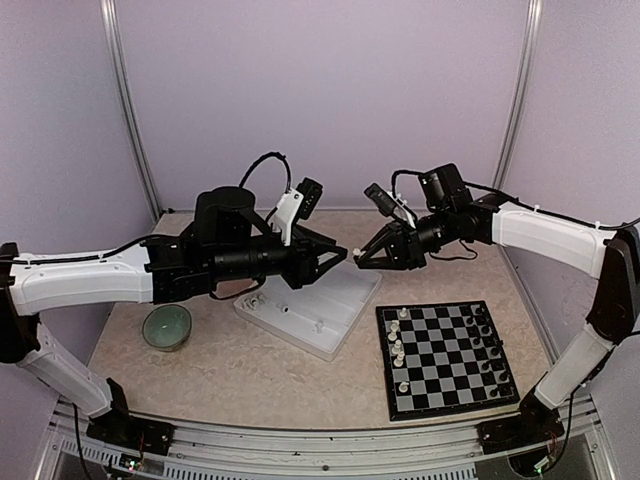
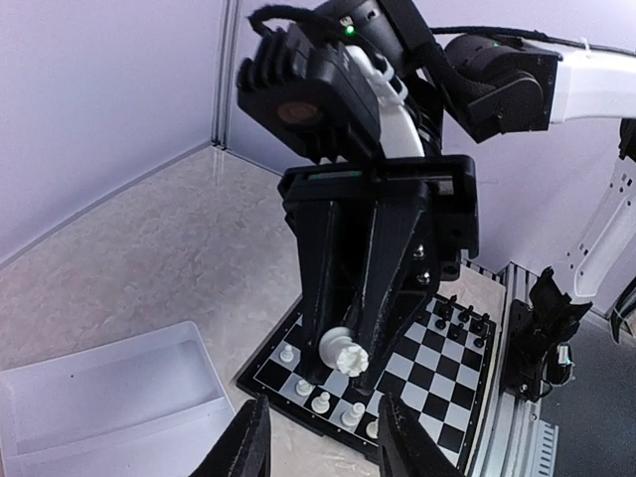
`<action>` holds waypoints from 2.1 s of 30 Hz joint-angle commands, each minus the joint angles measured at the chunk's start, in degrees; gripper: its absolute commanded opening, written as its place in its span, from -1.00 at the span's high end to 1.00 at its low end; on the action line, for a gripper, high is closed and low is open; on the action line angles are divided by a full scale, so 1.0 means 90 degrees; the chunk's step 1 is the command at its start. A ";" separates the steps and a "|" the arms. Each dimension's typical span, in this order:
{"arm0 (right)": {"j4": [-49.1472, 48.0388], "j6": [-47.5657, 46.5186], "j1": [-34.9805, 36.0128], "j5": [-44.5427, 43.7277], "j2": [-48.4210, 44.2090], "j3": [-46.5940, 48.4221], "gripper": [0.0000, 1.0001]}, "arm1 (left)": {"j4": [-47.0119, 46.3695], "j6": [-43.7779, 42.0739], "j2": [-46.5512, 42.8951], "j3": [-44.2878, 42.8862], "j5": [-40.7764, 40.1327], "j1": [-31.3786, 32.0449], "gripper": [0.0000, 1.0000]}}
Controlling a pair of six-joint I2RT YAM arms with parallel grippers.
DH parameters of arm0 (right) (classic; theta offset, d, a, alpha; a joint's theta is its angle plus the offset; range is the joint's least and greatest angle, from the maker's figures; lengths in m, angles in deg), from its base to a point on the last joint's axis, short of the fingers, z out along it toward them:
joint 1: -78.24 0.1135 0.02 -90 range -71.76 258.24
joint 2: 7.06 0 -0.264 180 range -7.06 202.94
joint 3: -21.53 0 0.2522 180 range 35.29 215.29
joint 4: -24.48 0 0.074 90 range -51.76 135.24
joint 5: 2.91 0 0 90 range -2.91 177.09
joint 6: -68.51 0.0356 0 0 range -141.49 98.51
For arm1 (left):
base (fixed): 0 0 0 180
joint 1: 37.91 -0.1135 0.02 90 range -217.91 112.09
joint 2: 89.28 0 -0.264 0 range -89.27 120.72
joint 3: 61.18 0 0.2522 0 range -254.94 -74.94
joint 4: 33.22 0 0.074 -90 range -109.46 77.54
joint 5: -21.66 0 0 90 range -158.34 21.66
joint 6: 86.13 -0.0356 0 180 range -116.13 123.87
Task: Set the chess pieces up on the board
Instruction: Pass from the right arm to the left, then place the rook at a1.
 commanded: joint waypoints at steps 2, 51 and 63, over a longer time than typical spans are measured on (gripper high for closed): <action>-0.0271 0.0278 -0.0041 0.0445 -0.0199 -0.0068 0.82 | -0.0128 -0.0424 0.0319 -0.0456 0.0015 0.0174 0.24; 0.0115 -0.1856 -0.2135 -0.3710 -0.2506 -0.2960 -0.22 | 0.2870 -0.0950 0.3839 -0.4057 0.0559 -0.0304 0.80; -0.0335 -0.1835 -0.2189 -0.3800 -0.2283 -0.3301 -0.20 | 0.4008 -0.1089 0.5712 -0.5820 0.0574 -0.0220 0.78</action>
